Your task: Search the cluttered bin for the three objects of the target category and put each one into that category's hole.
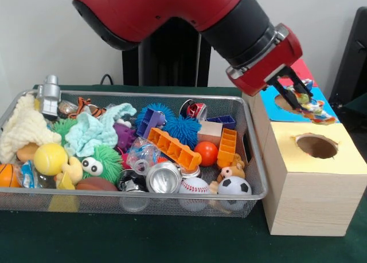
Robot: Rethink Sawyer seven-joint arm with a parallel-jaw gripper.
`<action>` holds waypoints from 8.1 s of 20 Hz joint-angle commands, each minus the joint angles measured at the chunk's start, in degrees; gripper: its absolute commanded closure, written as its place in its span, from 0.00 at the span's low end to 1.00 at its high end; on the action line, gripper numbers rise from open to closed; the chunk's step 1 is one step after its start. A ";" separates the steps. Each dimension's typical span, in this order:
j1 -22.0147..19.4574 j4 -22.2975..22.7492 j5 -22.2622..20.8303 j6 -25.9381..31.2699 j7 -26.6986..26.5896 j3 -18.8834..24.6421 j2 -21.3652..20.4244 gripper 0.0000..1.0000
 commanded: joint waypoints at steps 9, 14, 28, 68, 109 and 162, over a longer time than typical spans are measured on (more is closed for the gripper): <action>8.48 -5.39 -10.72 -4.28 4.93 -9.45 0.82 1.00; 12.07 -8.86 -12.30 -5.13 6.87 -13.78 1.40 1.00; 13.19 -8.49 -15.45 -6.04 5.45 -15.14 -2.50 1.00; 13.06 -7.33 -6.32 -9.80 9.06 -16.56 0.90 1.00; 11.97 -6.68 -1.70 -4.55 5.97 -13.66 6.89 1.00; 17.44 -13.31 -1.61 2.25 6.36 -21.47 4.97 1.00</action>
